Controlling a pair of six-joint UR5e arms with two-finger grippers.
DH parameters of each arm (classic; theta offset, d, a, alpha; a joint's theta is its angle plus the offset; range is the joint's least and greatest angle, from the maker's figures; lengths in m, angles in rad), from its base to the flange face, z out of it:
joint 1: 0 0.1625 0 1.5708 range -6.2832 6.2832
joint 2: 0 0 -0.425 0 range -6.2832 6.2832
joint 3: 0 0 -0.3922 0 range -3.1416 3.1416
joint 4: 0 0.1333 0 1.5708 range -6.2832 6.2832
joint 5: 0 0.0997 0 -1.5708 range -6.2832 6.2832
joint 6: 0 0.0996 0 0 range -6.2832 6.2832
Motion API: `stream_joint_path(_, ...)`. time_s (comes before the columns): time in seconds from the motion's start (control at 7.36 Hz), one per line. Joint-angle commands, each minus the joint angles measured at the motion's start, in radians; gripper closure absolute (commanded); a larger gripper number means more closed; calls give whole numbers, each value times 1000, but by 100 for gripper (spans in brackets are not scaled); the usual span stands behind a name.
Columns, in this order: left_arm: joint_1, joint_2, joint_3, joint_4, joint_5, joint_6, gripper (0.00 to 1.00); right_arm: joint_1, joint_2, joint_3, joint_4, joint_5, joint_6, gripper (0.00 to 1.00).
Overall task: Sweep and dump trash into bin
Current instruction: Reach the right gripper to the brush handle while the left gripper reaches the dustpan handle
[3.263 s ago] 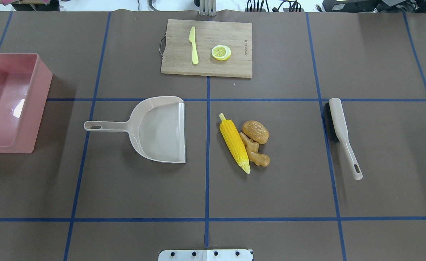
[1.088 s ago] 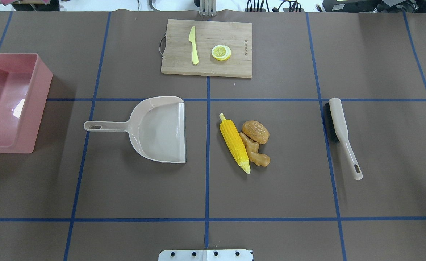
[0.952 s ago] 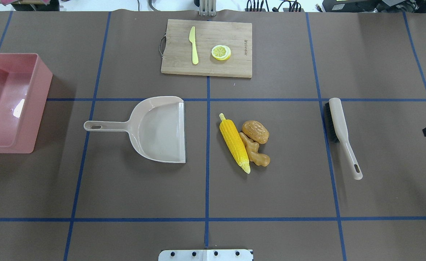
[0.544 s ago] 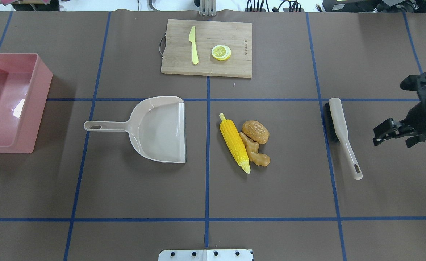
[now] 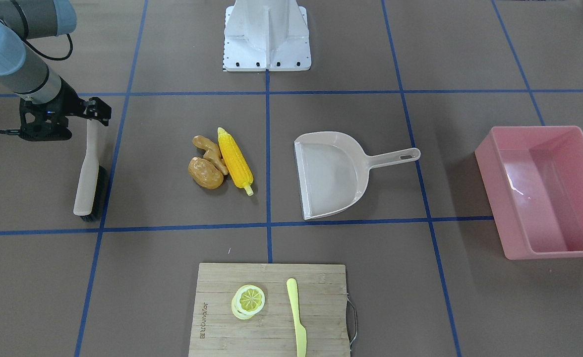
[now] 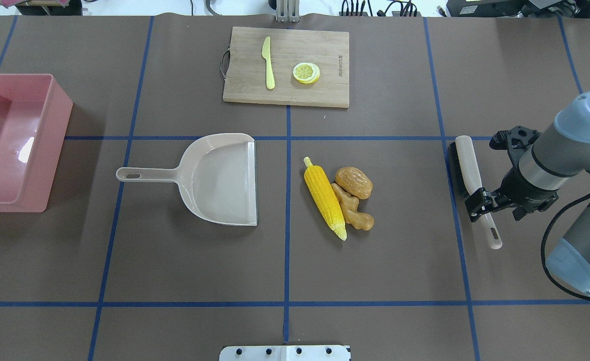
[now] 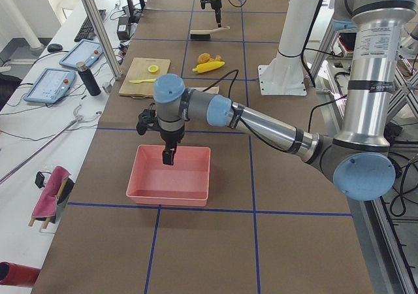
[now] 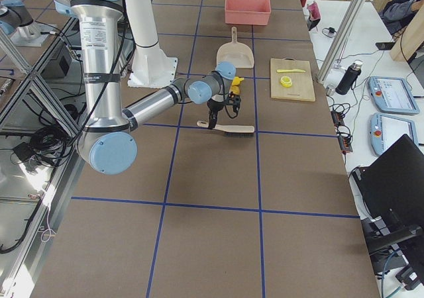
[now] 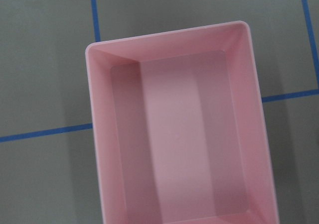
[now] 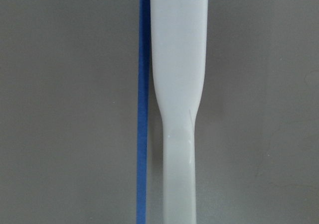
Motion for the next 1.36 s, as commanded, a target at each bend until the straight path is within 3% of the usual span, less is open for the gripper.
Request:
stream_joint_path(0.0, 95, -143, -91, 193, 29, 4, 1, -23, 0, -34, 0, -2, -2, 0)
stream_joint_path(0.14, 156, -146, -123, 178, 29, 8, 1, -23, 1, -42, 0, 1, -8, 1)
stream_joint_path(0.27, 269, -150, -143, 126, 30, 34, 1, -23, 0, -42, 0, 1, -11, 35)
stream_joint_path(0.41, 369, -147, -150, 76, 32, 54, 1, -27, 1, -42, -3, -6, -12, 77)
stream_joint_path(0.54, 402, -150, -154, 57, 36, 77, 1, -25, 0, -42, -4, -5, -12, 100)
stream_joint_path(0.82, 468, -149, -144, -33, 59, 163, 1, -25, 1, -42, -6, -5, -9, 100)
stream_joint_path(0.95, 545, -153, -142, -93, 217, 253, 1, -25, 2, -41, -7, -2, -9, 100)
stream_joint_path(1.09, 596, -154, -133, -165, 289, 296, 1, -14, 3, -37, -11, 6, -12, 100)
stream_joint_path(1.22, 626, -152, -72, -223, 291, 336, 1, 19, 2, -31, -18, 14, -18, 100)
